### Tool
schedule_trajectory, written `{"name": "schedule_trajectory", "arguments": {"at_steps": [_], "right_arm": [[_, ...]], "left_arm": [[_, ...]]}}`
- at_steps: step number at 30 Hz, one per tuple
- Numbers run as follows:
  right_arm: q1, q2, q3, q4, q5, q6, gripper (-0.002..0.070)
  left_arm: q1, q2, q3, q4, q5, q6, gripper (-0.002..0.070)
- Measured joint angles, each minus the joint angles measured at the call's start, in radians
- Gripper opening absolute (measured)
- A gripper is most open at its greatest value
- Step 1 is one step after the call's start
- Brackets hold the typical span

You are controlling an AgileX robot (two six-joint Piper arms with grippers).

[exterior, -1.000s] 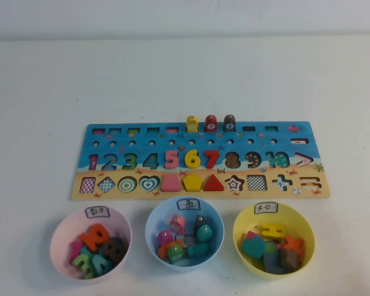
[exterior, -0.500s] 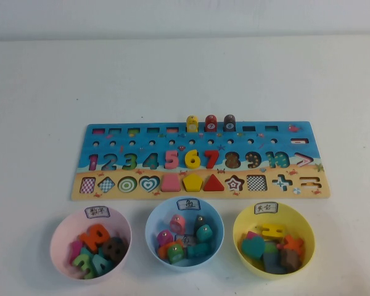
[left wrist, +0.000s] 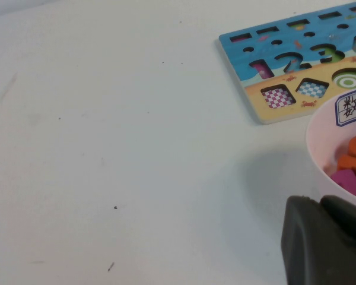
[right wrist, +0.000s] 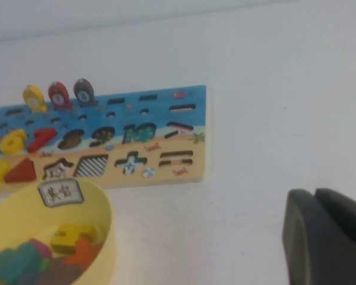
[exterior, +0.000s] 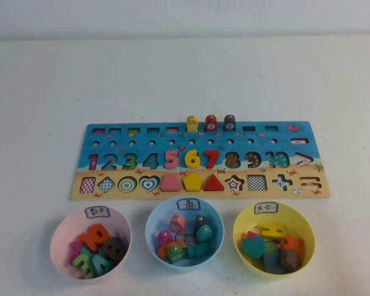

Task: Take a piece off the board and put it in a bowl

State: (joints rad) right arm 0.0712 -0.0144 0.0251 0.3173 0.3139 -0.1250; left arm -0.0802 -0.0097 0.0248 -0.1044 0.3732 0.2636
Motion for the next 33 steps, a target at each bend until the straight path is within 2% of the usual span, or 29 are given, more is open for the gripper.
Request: {"name": "schedule_trajectory", "arguments": {"at_steps": [12,26,29,33], "right_arm": [[0.000,0.000,0.000,0.419,-0.132,0.000,-0.0017],[0.000,0.000,0.000,0.525,-0.117,0.000,-0.0017],[0.000,0.013,-0.030,0.533,-0.047,0.000,-0.0017],[0.000,0.151,-0.129,0.525,0.070,0.000,-0.0017]], "left_arm": [[0.000,0.000,0.000,0.000,0.000,0.000,-0.0001],[0.000,0.000,0.000,0.000,0.000,0.000,-0.0001],[0.000,0.000,0.000,0.000,0.000,0.000,-0.0001],[0.000,0.000,0.000,0.000,0.000,0.000,-0.0001]]}}
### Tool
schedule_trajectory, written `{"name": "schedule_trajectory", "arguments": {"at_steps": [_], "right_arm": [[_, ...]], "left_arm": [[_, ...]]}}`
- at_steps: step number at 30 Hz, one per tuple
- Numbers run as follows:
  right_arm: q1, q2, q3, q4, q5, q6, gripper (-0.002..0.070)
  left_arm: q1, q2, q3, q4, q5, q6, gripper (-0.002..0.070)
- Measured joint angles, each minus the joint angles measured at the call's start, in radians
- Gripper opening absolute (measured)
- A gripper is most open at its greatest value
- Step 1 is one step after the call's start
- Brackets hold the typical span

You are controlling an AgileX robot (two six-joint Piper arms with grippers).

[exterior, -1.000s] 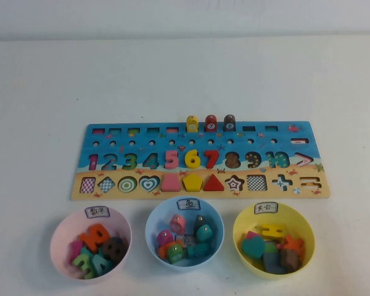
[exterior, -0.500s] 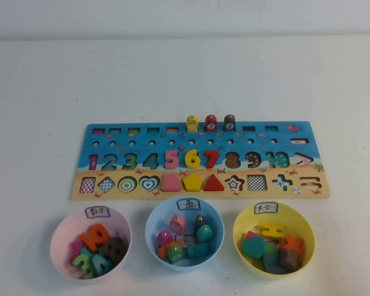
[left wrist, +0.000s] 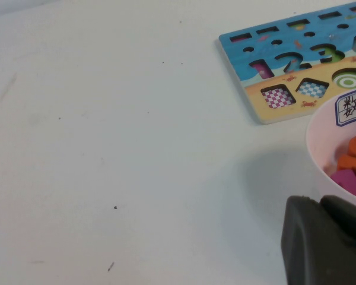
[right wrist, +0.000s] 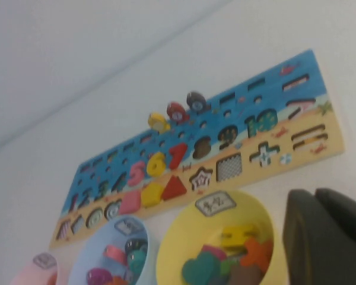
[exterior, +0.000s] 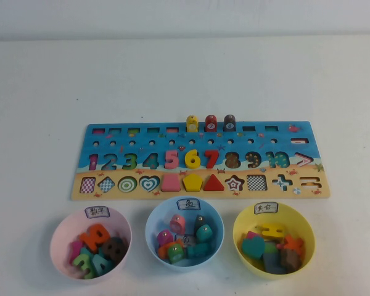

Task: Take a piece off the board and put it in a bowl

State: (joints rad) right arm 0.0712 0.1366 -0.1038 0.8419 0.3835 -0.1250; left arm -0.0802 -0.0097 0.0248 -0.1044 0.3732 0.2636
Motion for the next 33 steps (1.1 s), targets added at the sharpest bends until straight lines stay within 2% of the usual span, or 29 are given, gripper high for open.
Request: {"name": "schedule_trajectory", "arguments": {"at_steps": [7,19,33], "right_arm": [[0.000,0.361,-0.249,-0.141,0.239,0.000,-0.0017],[0.016,0.948,-0.658,-0.355,0.455,0.000,-0.0017],[0.296,1.430,-1.107,-0.553,0.477,0.169,-0.0017]], "left_arm": [[0.000,0.000,0.000,0.000,0.000,0.000,-0.0001],[0.000,0.000,0.000,0.000,0.000,0.000,-0.0001],[0.000,0.000,0.000,0.000,0.000,0.000,-0.0001]]}}
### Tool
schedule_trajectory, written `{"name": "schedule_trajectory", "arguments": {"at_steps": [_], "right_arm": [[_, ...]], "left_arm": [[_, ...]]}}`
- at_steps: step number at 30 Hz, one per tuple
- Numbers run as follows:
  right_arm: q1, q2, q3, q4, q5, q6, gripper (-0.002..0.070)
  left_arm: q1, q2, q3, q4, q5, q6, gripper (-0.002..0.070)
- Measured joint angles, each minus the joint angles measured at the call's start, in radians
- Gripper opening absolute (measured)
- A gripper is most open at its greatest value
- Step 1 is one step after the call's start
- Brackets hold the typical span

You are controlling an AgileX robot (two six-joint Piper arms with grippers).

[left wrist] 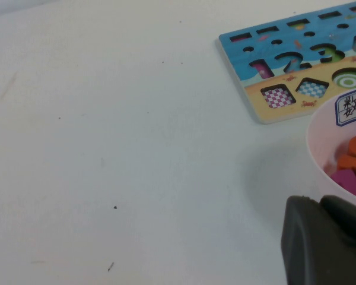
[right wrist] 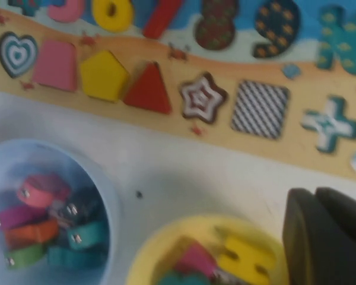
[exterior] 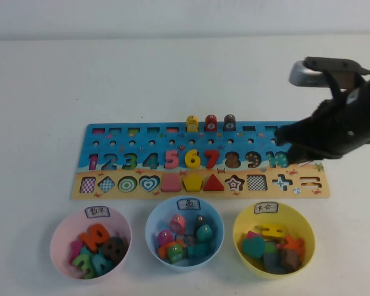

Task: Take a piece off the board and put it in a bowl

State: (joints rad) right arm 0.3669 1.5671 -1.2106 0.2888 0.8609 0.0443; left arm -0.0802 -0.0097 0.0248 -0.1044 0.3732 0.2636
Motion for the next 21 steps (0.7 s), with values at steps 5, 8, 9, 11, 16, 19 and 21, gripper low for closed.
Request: {"name": "schedule_trajectory", "arguments": {"at_steps": [5,8,9,11,16,19,21], "right_arm": [[0.054,0.154,-0.178,-0.009,0.005,0.011,-0.0012],[0.064,0.239,-0.279,-0.011,0.007,0.011,0.0029],[0.064,0.268,-0.314,-0.013,0.007,0.012,0.0055],[0.064,0.318,-0.373,-0.017,0.009,0.012,0.0113],[0.064,0.437,-0.511,-0.019,0.009,0.013,0.0251],[0.064,0.496,-0.574,-0.029,0.005,0.027,0.0271],[0.064,0.531,-0.612,-0.050,0.001,0.062,0.0276]], "left_arm": [[0.000,0.000,0.000,0.000,0.000,0.000,-0.0001],[0.000,0.000,0.000,0.000,0.000,0.000,-0.0001],[0.000,0.000,0.000,0.000,0.000,0.000,-0.0001],[0.000,0.000,0.000,0.000,0.000,0.000,-0.0001],[0.000,0.000,0.000,0.000,0.000,0.000,-0.0001],[0.000,0.000,0.000,0.000,0.000,0.000,-0.0001],[0.000,0.000,0.000,0.000,0.000,0.000,-0.0001]]}}
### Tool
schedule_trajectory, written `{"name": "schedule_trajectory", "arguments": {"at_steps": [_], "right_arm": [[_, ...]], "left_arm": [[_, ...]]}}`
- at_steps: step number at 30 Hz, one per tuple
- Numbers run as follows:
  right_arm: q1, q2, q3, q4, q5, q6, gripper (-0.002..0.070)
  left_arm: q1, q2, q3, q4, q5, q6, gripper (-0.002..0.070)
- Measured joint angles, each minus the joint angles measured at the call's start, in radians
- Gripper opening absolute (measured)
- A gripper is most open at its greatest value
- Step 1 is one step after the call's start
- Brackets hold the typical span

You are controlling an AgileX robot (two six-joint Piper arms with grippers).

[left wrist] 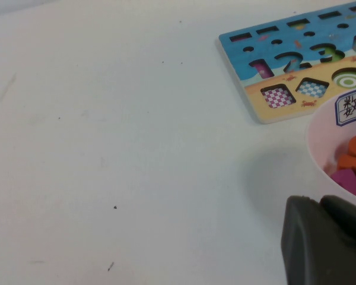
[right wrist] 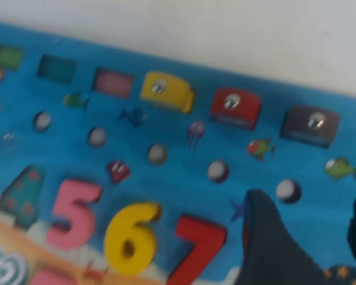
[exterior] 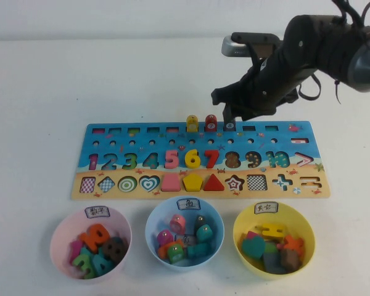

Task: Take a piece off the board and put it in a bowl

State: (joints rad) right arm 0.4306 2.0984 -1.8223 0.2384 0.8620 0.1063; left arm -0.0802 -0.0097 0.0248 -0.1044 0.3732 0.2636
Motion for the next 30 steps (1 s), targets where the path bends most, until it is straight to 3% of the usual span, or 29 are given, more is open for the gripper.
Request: {"name": "schedule_trajectory", "arguments": {"at_steps": [13,30], "right_arm": [[0.000,0.152,-0.175,-0.094,0.000,0.081,0.0281],[0.000,0.205,-0.210,-0.102,-0.013,0.084,0.0281]], "left_arm": [[0.000,0.000,0.000,0.000,0.000,0.000,-0.0001],[0.000,0.000,0.000,0.000,0.000,0.000,-0.0001]]}}
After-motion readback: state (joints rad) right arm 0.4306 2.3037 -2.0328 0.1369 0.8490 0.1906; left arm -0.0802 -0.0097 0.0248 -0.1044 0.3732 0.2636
